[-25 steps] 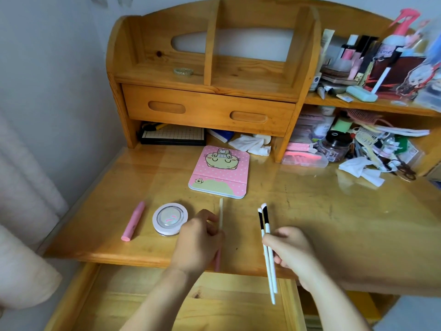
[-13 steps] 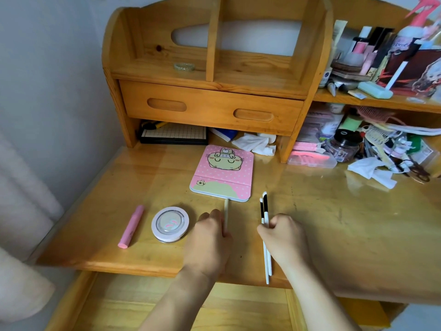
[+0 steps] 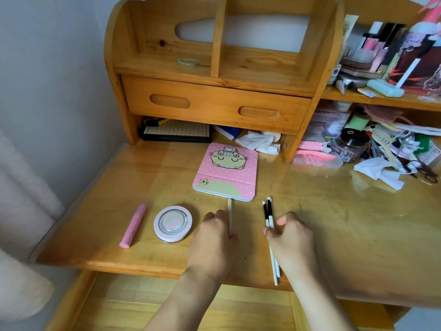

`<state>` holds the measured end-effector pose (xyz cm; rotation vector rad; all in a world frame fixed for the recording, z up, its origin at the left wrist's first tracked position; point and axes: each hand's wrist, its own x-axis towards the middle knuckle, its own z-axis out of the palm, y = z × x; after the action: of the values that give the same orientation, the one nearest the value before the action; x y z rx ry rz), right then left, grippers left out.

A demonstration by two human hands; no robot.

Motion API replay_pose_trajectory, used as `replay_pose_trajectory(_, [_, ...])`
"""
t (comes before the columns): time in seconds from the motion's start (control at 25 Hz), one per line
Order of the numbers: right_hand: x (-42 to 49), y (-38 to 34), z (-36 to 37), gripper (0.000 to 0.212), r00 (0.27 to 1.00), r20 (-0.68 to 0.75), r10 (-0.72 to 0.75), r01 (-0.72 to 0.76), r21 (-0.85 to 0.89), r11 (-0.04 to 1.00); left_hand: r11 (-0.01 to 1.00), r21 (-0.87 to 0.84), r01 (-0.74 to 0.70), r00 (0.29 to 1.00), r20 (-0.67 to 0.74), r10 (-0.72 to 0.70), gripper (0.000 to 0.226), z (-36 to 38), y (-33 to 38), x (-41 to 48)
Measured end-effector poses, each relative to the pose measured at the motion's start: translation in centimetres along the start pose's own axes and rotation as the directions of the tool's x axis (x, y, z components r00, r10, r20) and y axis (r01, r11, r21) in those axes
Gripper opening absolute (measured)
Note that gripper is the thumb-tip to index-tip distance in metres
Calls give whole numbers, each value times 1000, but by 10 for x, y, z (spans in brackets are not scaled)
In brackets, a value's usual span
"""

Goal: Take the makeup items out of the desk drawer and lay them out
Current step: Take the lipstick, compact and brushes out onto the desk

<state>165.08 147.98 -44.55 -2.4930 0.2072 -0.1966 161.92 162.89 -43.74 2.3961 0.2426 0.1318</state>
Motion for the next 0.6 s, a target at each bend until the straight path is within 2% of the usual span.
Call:
replay_pose_trajectory(0.28, [-1, -4, -3, 28, 1000, 11, 12, -12, -25, 1000, 999, -41, -31, 998, -53, 29, 14, -8, -4, -5])
replay_pose_trajectory(0.48, [-10, -16, -4, 29, 999, -26, 21, -23, -100, 995, 999, -31, -40, 980, -196, 33, 25, -31, -17, -11])
replay_pose_trajectory(0.6, [-18, -32, -3, 31, 998, -59, -26, 16, -170, 985, 994, 30, -105, 944, -312, 109, 29, -49, -30, -14])
